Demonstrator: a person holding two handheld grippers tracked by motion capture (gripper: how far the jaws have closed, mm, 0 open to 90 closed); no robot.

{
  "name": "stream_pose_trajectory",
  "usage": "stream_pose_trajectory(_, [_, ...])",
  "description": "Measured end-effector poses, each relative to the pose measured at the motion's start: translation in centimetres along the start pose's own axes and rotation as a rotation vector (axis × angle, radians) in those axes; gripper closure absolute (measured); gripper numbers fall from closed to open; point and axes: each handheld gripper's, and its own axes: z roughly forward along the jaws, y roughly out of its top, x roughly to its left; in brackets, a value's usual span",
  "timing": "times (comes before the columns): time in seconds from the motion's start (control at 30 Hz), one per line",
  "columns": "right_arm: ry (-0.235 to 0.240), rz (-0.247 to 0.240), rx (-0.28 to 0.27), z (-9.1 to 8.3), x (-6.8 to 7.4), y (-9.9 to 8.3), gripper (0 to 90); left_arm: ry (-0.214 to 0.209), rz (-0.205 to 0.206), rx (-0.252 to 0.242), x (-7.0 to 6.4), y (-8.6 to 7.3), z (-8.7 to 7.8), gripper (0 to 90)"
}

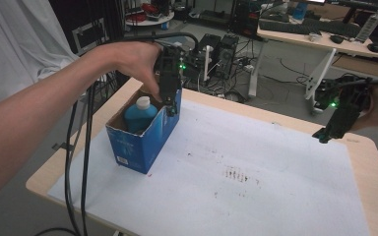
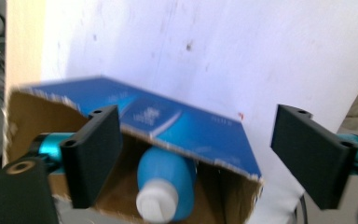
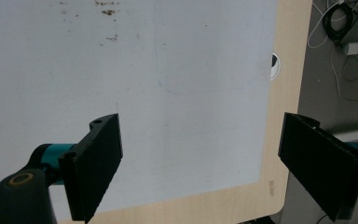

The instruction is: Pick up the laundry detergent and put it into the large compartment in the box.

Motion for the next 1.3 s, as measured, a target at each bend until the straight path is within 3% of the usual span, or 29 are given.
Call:
stream_pose_trajectory(0.07, [0.001,-0.002,-0.002,0.0,0.0,0.0,12.8,0.001,0.007,-0.008,-0.1,0.5,-0.1,15.6])
stream_pose_trajectory(0.23, [0.002,0.008,0.004,0.1,0.1,0.0,12.8,0.004,0.069,0.011,-1.2,2.9,0.2,15.6])
stream_pose_trajectory(0.37, [0.005,0.008,0.001,0.2,0.1,0.0,12.8,-0.008,0.109,-0.005,-1.9,4.8,0.5,15.6])
stream_pose_trajectory(0.7, [0.0,0.01,0.0,0.3,0.2,0.1,12.8,0.002,0.159,0.019,-2.8,7.6,2.4,15.6])
stream_pose_trajectory(0.93, [-0.001,0.017,0.007,0.5,0.4,0.3,12.7,0.002,0.213,0.021,-4.2,9.1,4.2,15.6])
stream_pose_trajectory(1.3, [-0.014,0.016,0.008,0.8,0.8,0.6,12.7,-0.042,0.244,0.026,-5.9,10.4,7.4,15.6])
